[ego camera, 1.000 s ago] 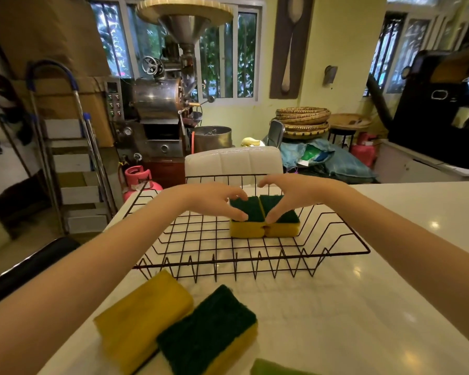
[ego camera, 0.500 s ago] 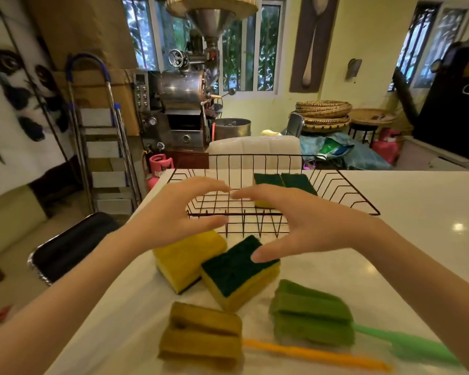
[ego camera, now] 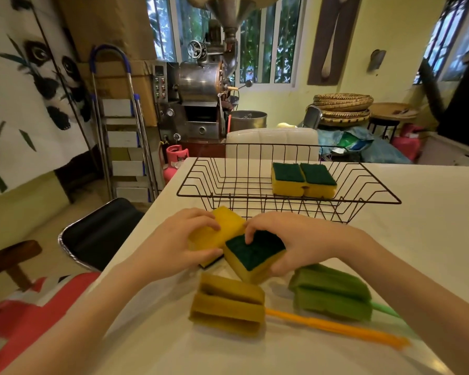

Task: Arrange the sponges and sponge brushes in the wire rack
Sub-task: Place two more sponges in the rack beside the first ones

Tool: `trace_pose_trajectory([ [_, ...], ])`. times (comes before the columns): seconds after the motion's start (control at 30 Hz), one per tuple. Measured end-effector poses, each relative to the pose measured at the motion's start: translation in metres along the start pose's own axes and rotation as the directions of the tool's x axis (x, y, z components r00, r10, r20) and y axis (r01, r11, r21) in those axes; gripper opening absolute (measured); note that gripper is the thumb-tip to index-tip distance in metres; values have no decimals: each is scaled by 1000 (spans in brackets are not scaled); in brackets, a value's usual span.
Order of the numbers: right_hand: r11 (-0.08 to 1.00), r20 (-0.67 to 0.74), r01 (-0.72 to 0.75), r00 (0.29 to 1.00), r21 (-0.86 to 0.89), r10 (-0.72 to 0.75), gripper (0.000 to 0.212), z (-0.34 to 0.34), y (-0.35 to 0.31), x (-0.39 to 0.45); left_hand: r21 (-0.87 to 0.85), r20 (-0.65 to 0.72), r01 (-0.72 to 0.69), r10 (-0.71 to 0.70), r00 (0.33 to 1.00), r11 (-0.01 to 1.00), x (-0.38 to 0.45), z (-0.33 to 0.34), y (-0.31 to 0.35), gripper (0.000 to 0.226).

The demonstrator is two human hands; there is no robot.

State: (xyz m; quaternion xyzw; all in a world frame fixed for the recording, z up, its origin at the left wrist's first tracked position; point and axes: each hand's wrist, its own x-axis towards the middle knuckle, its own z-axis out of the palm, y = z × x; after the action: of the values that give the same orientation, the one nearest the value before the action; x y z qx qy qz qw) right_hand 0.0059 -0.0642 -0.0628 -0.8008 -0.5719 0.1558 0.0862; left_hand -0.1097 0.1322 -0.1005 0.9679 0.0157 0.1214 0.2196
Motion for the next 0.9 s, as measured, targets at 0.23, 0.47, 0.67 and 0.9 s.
trace_pose_trajectory([
  [0.23,1000,-56,0,998,-26,-2,46,4,2,3,60,-71,31,-26,997,998,-3,9,0,48],
  [0.47,999,-73,11,997,-43,-14,45,6,3,5,-433,-235,149,-271,934,889,-6,-10,2,29],
  [0.67,999,-61,15,998,-48,-18,45,5,3,4,-729,174,492,-567,805,475,-4,-23,-7,15],
  [0.9,998,-59,23,998,-66,-27,43,4,2,4,-550,86,520,-575,814,654,0,-13,-19,28],
])
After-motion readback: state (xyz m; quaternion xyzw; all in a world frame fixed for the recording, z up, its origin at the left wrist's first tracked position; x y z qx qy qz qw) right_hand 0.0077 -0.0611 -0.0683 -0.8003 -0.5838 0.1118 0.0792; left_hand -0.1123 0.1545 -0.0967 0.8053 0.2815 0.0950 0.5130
